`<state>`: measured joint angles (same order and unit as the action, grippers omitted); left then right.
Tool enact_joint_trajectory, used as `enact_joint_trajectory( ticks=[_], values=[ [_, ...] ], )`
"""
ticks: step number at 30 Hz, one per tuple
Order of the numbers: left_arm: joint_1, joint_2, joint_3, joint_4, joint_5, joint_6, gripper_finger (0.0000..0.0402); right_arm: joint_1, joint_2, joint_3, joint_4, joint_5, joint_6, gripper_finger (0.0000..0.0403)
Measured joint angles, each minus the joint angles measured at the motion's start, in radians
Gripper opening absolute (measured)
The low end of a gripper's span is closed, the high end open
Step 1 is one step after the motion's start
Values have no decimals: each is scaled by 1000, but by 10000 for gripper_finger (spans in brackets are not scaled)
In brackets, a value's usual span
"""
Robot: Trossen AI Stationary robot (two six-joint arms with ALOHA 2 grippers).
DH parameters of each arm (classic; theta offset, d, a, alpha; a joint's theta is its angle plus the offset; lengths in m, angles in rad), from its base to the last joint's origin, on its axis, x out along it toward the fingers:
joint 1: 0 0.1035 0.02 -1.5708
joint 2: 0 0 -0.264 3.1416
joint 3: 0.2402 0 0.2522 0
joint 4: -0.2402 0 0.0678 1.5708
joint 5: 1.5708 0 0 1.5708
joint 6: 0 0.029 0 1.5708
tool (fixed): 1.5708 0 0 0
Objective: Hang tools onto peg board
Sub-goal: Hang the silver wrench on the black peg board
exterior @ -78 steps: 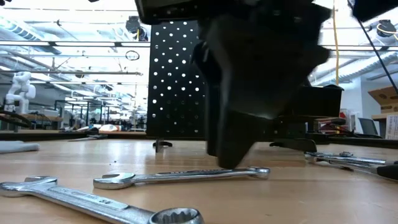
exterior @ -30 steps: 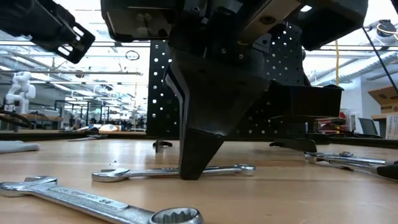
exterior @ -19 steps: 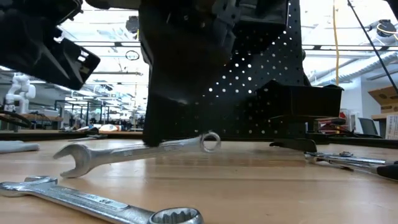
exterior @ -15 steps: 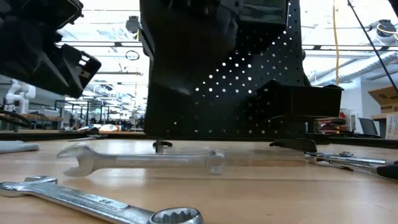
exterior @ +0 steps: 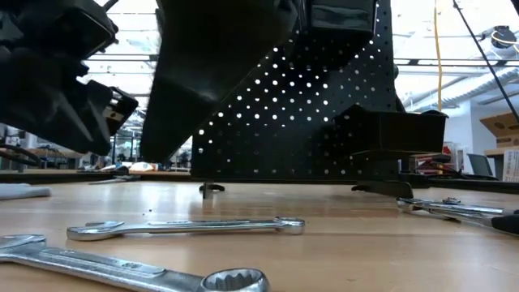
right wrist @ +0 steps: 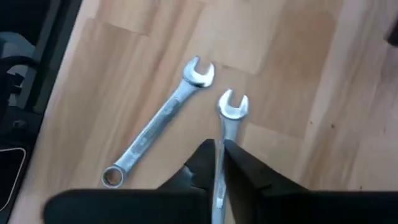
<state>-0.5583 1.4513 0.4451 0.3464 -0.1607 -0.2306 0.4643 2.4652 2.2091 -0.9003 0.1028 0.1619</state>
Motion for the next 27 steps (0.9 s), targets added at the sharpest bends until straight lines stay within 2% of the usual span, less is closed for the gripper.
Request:
enact_joint_trajectory(
  ticks=[7,11,14,17,24,27],
  values=[
    [5,2,0,29,23,-16,82,-11,42,0,-20,20,8,150],
    [9,2,0,37,25,-16,82,-23,59,0,-66,49,46,172],
    [9,2,0,37,27,-17,82,-34,79,6,-89,22,42,159],
    [9,2,0,37,27,-19,82,-41,99,7,-99,9,40,128],
    [9,2,0,36,27,-19,82,-55,105,5,-104,7,33,19],
    [9,2,0,36,27,-20,82,-57,105,4,-108,16,28,8]
  ],
)
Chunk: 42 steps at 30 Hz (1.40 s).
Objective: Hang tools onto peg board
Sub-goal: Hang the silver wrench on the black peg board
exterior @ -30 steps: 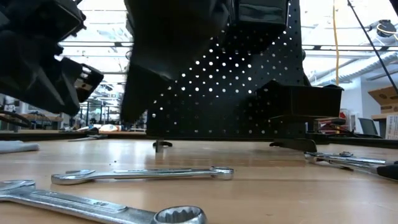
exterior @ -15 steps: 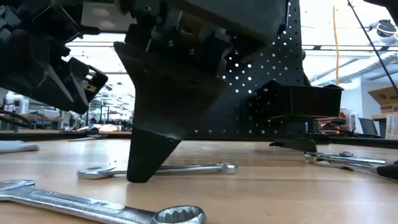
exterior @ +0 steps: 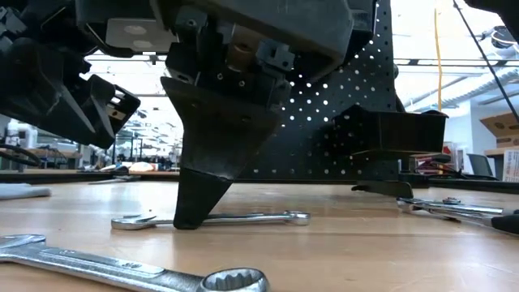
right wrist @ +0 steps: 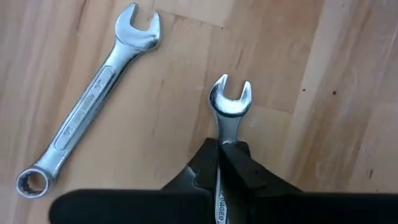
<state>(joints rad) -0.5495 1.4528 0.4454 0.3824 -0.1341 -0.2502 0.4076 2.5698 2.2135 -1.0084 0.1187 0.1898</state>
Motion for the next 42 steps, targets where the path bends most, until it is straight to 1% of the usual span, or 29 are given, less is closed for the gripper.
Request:
enact_joint_trajectory(
  ticks=[7,18,25,29,32,34,37,38,42],
  values=[
    [0,0,0,-2,11,-6,82,2,-19,-5,3,27,4,1],
    [13,0,0,-3,26,-6,82,32,-119,-11,-16,204,15,1],
    [13,0,0,-1,26,-6,82,49,-155,-11,-20,255,33,1],
    [13,0,0,40,19,12,82,50,-167,-8,-9,265,34,1],
    [13,0,0,85,-39,35,82,50,-167,-8,-10,275,34,1],
    [13,0,0,84,-67,39,82,49,-167,-8,-9,275,34,0],
    [13,9,1,44,-68,26,82,46,-167,-8,-9,269,34,0],
    [13,11,1,21,-67,22,82,45,-168,-8,-10,261,35,0],
    [13,11,1,-12,-66,20,82,37,-166,-7,-30,154,73,0]
  ],
)
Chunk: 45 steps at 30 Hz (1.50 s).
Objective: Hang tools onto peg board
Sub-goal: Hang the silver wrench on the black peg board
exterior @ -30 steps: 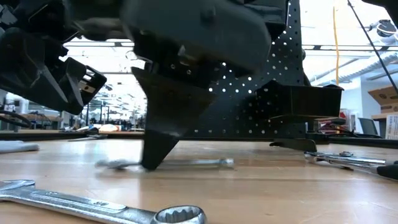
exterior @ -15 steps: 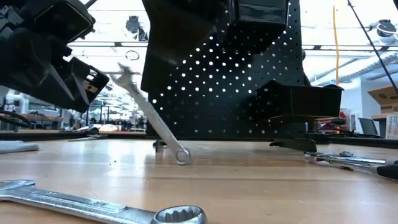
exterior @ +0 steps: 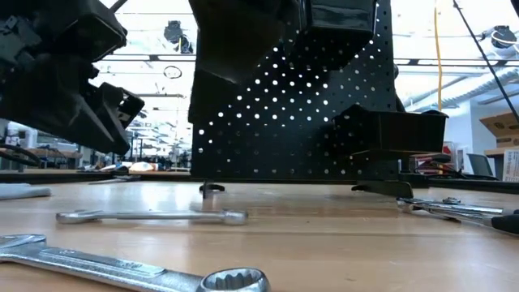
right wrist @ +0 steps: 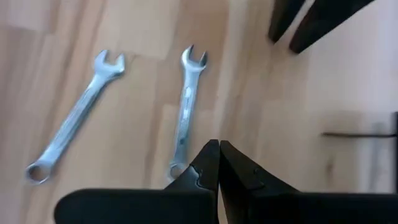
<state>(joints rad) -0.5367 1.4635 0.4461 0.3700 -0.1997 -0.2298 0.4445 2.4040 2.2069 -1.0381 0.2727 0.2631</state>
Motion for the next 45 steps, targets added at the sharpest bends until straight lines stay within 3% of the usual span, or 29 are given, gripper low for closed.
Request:
enact_joint_trajectory(
  ticks=[8,21,29,36,45],
  values=[
    [0,0,0,16,13,0,82,9,16,-42,-36,-116,51,13],
    [0,0,0,18,13,0,82,15,16,-121,71,-117,66,1],
    [0,0,0,17,13,-1,82,7,17,-194,105,-172,120,1],
    [0,0,0,18,50,-1,82,8,15,-203,132,-141,108,0],
    [0,0,0,15,48,-1,82,10,25,-157,111,9,72,0]
  ],
)
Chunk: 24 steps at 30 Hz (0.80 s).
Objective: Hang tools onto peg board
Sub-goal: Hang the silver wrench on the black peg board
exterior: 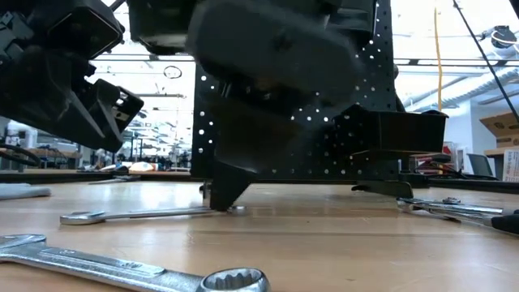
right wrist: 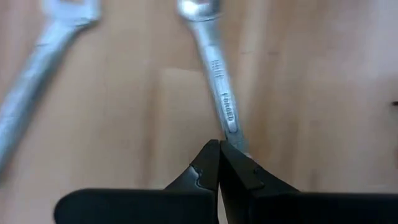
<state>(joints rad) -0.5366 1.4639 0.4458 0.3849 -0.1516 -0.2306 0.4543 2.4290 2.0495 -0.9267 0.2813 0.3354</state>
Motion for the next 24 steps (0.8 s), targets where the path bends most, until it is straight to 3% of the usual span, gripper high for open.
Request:
enact_joint_trajectory(
  ticks=[9,14,24],
  values=[
    [0,0,0,-1,-1,0,82,-2,-1,0,-24,38,1,0],
    [0,0,0,1,-1,0,82,-2,-2,1,-22,122,-6,0],
    [0,2,0,3,21,-79,82,-1,-4,1,36,137,-59,0]
  ],
)
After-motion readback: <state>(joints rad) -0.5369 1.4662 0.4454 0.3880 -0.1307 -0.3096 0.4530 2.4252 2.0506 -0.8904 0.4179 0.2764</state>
